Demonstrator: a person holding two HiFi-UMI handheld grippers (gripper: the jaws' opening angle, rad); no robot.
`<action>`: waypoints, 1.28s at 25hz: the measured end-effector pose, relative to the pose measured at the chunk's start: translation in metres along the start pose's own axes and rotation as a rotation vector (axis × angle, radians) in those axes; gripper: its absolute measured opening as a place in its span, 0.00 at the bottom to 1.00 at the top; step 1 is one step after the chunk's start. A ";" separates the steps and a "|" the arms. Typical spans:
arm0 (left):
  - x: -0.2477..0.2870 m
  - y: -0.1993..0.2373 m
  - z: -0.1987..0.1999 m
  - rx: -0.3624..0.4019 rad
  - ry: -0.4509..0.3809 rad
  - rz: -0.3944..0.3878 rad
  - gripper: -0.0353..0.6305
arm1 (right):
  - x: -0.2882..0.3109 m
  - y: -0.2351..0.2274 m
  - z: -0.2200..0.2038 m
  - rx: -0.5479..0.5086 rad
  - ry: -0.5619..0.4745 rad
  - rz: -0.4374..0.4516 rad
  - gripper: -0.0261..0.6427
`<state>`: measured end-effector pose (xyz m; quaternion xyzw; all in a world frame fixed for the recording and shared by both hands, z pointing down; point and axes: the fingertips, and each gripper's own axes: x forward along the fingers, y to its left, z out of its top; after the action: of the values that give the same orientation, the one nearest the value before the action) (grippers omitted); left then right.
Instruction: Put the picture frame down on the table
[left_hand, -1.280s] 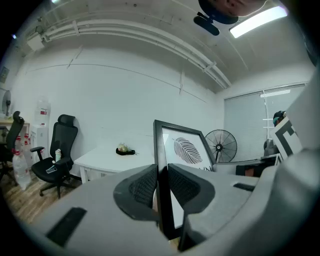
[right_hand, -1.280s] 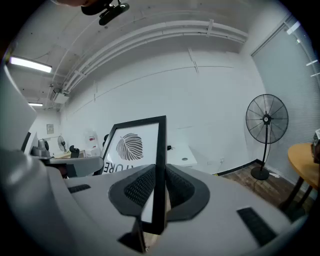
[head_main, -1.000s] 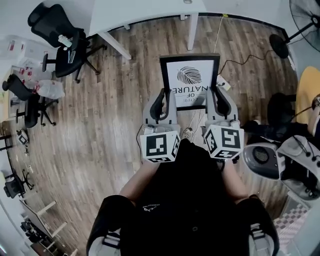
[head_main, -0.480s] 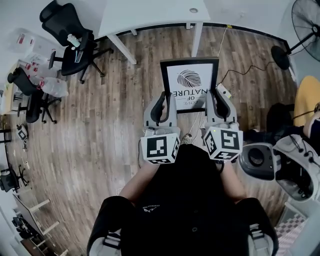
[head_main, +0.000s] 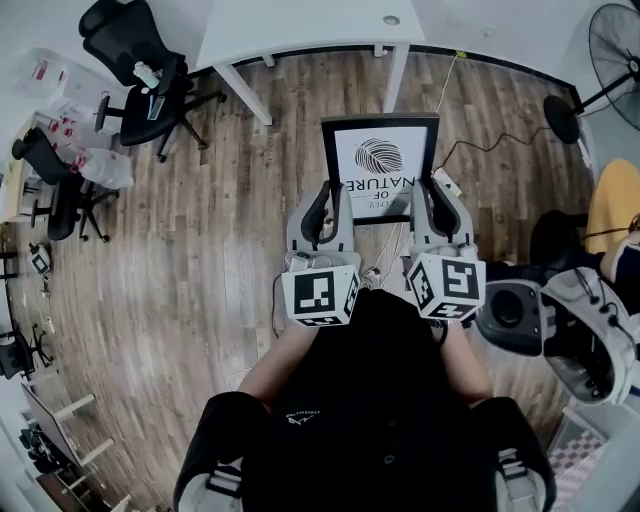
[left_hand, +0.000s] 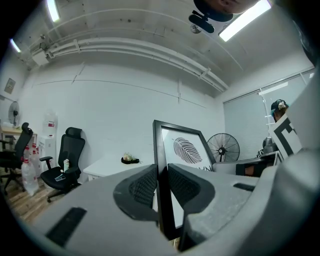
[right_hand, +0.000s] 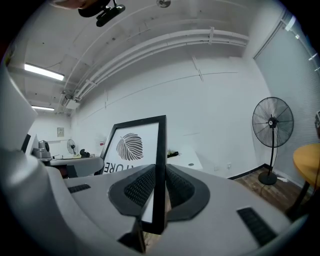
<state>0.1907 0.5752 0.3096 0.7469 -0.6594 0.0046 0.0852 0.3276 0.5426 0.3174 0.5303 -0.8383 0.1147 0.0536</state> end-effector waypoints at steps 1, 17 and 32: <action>0.004 0.003 -0.001 -0.001 0.000 -0.005 0.16 | 0.005 0.001 -0.001 0.001 0.001 -0.005 0.14; 0.116 0.073 0.006 -0.039 0.031 -0.069 0.16 | 0.126 0.003 0.016 -0.021 0.052 -0.080 0.14; 0.192 0.156 0.025 -0.036 0.008 -0.087 0.16 | 0.231 0.033 0.033 -0.023 0.037 -0.100 0.14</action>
<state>0.0597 0.3649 0.3266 0.7732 -0.6260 -0.0078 0.1013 0.1989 0.3455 0.3299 0.5688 -0.8108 0.1121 0.0808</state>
